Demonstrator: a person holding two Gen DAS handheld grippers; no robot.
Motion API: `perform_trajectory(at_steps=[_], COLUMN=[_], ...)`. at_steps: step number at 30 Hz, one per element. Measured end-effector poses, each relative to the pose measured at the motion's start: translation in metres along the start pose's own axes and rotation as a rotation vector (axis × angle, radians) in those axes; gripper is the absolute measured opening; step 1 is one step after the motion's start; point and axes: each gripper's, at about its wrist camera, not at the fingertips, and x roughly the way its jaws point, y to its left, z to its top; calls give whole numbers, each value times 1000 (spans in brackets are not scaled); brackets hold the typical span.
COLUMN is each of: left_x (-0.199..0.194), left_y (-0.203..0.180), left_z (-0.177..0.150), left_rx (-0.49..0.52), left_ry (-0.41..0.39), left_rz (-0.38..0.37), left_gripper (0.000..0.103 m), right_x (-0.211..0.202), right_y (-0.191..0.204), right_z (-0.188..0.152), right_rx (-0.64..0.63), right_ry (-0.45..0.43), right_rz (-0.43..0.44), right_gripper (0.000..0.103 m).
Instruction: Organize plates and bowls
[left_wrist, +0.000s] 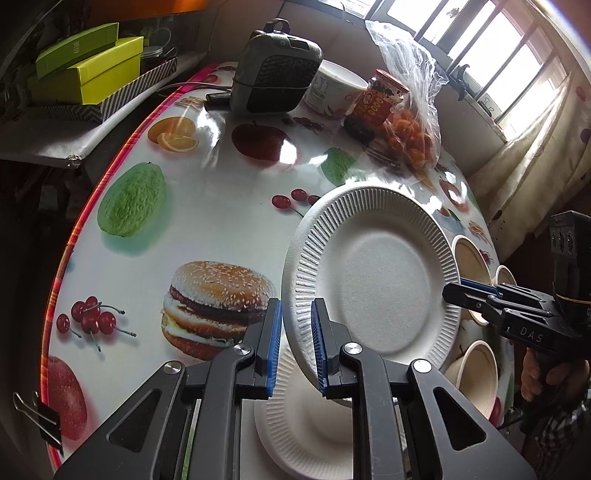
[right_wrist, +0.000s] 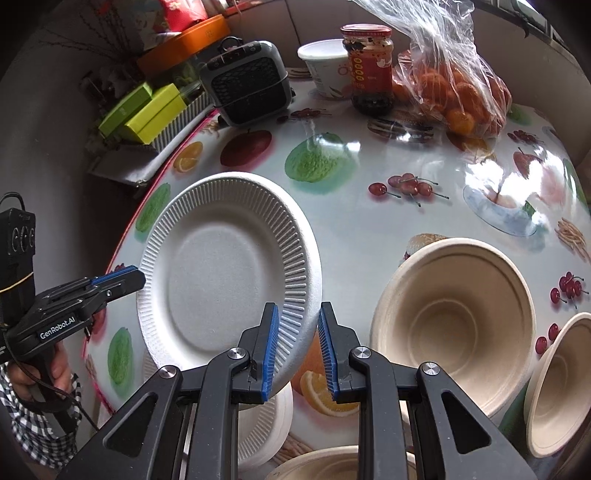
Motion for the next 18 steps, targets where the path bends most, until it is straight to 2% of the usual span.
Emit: perform_trajectory(at_steps=[18], left_x=[-7], left_y=[13], left_z=[-61], left_rx=[-24], left_ry=[52], left_rz=[-12], left_gripper=[17], right_x=[5], right_y=[24], right_z=[-54], right_rx=[-58], right_ry=[75], right_rz=[-21], right_gripper=[22])
